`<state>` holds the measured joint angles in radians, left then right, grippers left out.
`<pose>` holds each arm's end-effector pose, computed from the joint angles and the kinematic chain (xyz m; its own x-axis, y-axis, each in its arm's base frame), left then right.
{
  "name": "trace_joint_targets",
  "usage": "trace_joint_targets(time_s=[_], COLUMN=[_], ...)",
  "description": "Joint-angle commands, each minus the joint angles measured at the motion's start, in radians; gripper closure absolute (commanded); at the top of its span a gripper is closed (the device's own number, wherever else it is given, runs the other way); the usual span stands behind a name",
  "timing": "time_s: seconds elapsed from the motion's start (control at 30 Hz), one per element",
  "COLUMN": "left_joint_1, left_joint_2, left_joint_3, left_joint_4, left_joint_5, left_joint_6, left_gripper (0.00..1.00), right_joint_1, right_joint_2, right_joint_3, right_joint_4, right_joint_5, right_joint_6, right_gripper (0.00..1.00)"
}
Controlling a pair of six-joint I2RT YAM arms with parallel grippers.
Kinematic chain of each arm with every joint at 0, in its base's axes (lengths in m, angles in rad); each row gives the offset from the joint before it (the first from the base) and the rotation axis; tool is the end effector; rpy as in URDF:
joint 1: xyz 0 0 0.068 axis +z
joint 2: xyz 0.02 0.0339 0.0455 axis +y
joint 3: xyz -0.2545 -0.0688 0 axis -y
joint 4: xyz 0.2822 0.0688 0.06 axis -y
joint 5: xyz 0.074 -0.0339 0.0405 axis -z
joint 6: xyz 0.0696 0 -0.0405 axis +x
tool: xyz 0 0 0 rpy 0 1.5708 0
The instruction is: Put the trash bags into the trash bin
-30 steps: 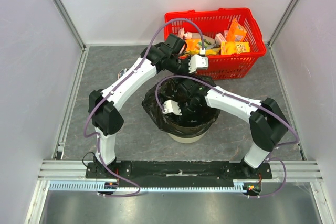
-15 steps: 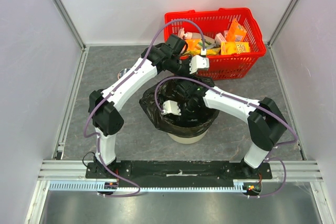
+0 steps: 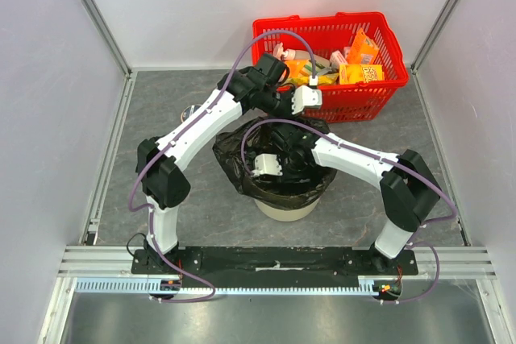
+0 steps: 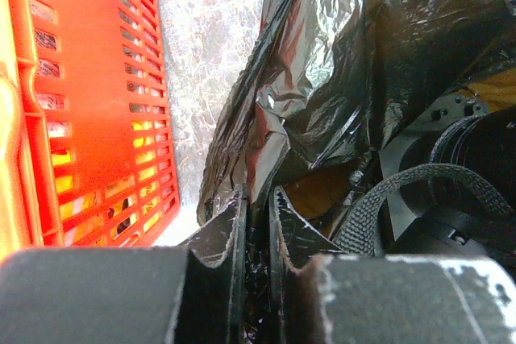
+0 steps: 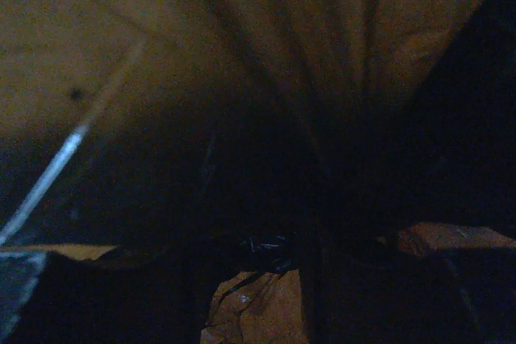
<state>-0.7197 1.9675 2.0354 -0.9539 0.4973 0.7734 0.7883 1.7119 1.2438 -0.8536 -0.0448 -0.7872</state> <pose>0.3401 -0.3422 0.3225 0.1464 0.6881 -0.7107 0.9838 -0.0261 0.1775 0.2587 0.2646 0.1526 0.0251 -0.9785 -0.2047 -0.9896 0.0048 -0.1440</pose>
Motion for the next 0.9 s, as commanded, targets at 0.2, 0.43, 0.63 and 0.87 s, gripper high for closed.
trace_joint_targets(time_s=[0.2,0.43,0.63,0.87], left_joint_1=[-0.049,-0.061,-0.064,-0.066], left_joint_2=[0.007,0.008,0.010,0.004], left_joint_3=[-0.021,-0.021,-0.024,-0.012], left_joint_4=[-0.025,-0.025,-0.025,-0.025], left_joint_5=[-0.040,-0.051,-0.060,-0.060], left_joint_6=[0.032,0.029,0.030,0.026], left_gripper=[0.98,0.98,0.98,0.98], right_joint_1=[0.012,0.012,0.012,0.014], right_joint_2=[0.029,0.034,0.028,-0.023], right_joint_3=[-0.026,-0.032,-0.018,0.043], right_joint_4=[-0.047,-0.053,-0.064,-0.088], right_joint_5=[0.126,0.157,0.180,0.137], right_joint_6=[-0.017,-0.015,-0.009,0.009], right_gripper=[0.48,0.43,0.37,0.30])
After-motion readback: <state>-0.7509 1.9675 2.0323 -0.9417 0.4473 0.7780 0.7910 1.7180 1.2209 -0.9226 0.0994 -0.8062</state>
